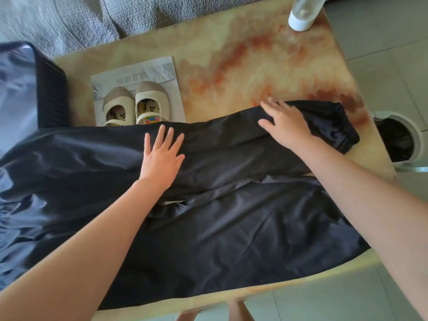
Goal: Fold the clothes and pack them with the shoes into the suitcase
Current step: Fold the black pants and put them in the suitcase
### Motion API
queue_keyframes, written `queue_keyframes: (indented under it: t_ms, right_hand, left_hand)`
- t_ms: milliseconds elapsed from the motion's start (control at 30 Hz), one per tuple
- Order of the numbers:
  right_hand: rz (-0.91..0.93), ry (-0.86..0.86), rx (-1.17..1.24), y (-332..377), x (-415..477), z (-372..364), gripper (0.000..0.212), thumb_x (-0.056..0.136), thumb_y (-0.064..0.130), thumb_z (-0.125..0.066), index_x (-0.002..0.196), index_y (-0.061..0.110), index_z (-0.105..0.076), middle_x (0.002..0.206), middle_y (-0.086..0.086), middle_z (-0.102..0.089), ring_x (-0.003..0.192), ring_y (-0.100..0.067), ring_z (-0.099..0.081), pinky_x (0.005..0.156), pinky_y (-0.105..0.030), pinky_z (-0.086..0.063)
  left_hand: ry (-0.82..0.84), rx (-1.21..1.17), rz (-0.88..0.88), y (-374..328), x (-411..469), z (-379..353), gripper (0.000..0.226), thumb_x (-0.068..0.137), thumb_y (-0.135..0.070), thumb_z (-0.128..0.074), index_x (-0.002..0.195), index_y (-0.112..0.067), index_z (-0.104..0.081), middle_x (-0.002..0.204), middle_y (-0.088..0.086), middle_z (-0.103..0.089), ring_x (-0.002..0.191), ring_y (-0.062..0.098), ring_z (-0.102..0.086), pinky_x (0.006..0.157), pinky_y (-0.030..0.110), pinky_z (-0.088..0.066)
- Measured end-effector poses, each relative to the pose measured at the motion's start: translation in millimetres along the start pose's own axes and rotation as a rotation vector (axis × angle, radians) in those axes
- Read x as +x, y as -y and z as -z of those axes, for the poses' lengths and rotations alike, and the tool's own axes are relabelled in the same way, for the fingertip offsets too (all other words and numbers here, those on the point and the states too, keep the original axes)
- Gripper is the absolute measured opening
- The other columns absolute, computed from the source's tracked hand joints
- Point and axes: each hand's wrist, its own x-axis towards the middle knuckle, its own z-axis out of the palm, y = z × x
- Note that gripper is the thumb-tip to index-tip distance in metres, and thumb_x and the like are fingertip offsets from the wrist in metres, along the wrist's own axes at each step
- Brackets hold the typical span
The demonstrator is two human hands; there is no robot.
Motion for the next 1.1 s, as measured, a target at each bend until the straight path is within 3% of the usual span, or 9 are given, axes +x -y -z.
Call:
queue_keyframes:
  t_ms: [67, 167, 267, 367, 600, 700, 767, 1000, 1100]
  right_hand:
    - [0.070, 0.149, -0.116, 16, 3, -12, 0.055, 0.102, 0.044, -0.029, 0.152, 0.023, -0.019, 0.161, -0.003, -0.010, 0.147, -0.026, -0.008, 0.116, -0.047, -0.014]
    - [0.044, 0.327, -0.227, 22, -1, -39, 0.058, 0.102, 0.050, -0.019, 0.153, 0.029, -0.003, 0.161, 0.001, 0.009, 0.147, -0.023, 0.007, 0.119, -0.047, -0.006]
    - [-0.054, 0.350, -0.231, 17, 1, -50, 0.061, 0.101, 0.051, -0.020, 0.150, 0.035, 0.013, 0.157, 0.007, 0.023, 0.145, -0.022, 0.018, 0.119, -0.050, -0.002]
    - [-0.111, 0.340, -0.182, 23, 13, -46, 0.063, 0.102, 0.049, -0.024, 0.151, 0.033, 0.011, 0.158, 0.005, 0.023, 0.146, -0.025, 0.018, 0.118, -0.052, -0.002]
    - [0.017, 0.068, -0.115, 50, -34, -55, 0.057, 0.101, 0.034, -0.036, 0.152, 0.013, -0.018, 0.160, -0.009, -0.005, 0.145, -0.028, -0.015, 0.117, -0.048, -0.016]
    - [0.177, -0.058, -0.020, 79, -83, -74, 0.051, 0.096, 0.022, -0.051, 0.144, 0.009, -0.039, 0.156, -0.011, -0.025, 0.136, -0.027, -0.038, 0.113, -0.045, -0.026]
    - [0.243, -0.106, 0.021, 106, -114, -90, 0.047, 0.091, 0.019, -0.060, 0.136, 0.009, -0.050, 0.150, -0.010, -0.037, 0.127, -0.027, -0.049, 0.109, -0.042, -0.033]
    - [0.329, 0.192, 0.133, 199, -197, -144, 0.054, 0.082, 0.033, -0.070, 0.130, 0.015, -0.056, 0.145, -0.006, -0.045, 0.112, -0.023, -0.060, 0.099, -0.039, -0.046]
    - [0.342, 0.240, 0.159, 235, -211, -147, 0.064, 0.086, 0.035, -0.066, 0.142, 0.019, -0.042, 0.153, -0.003, -0.033, 0.121, -0.023, -0.053, 0.107, -0.037, -0.036]
  left_hand:
    - [0.102, 0.094, -0.061, 2, 2, -1, 0.056, 0.102, -0.043, -0.021, 0.152, -0.027, -0.001, 0.160, 0.004, 0.006, 0.145, 0.023, 0.018, 0.114, 0.050, 0.012]
    - [-0.004, 0.086, -0.078, -6, -3, -2, 0.065, 0.101, -0.045, -0.024, 0.151, -0.024, 0.012, 0.157, 0.009, 0.021, 0.144, 0.025, 0.022, 0.115, 0.049, 0.011]
    - [-0.046, 0.102, -0.108, -15, -7, -5, 0.063, 0.101, -0.046, -0.023, 0.151, -0.024, 0.009, 0.157, 0.009, 0.020, 0.144, 0.025, 0.022, 0.115, 0.049, 0.011]
    - [-0.004, 0.059, -0.084, -12, -12, -6, 0.060, 0.102, -0.043, -0.022, 0.151, -0.024, 0.007, 0.158, 0.008, 0.019, 0.144, 0.024, 0.020, 0.116, 0.048, 0.009]
    - [-0.010, -0.049, -0.055, 16, -57, -16, 0.058, 0.102, -0.034, -0.031, 0.152, -0.021, -0.004, 0.160, 0.007, 0.010, 0.147, 0.023, 0.012, 0.120, 0.044, 0.000]
    - [-0.169, -0.155, -0.079, 33, -86, -20, 0.050, 0.094, -0.018, -0.057, 0.142, -0.013, -0.043, 0.154, 0.014, -0.028, 0.143, 0.029, -0.025, 0.116, 0.047, -0.019]
    - [-0.240, -0.228, -0.052, 50, -107, -24, 0.040, 0.091, -0.011, -0.061, 0.131, -0.010, -0.056, 0.146, 0.014, -0.042, 0.136, 0.030, -0.039, 0.114, 0.047, -0.026]
    - [-0.268, -0.290, 0.077, 109, -182, -27, 0.038, 0.084, -0.006, -0.068, 0.122, -0.011, -0.063, 0.138, 0.011, -0.051, 0.131, 0.027, -0.045, 0.113, 0.048, -0.028]
    - [-0.326, -0.355, 0.198, 137, -211, -25, 0.039, 0.084, -0.006, -0.067, 0.122, -0.010, -0.061, 0.137, 0.010, -0.050, 0.129, 0.029, -0.044, 0.111, 0.050, -0.030]
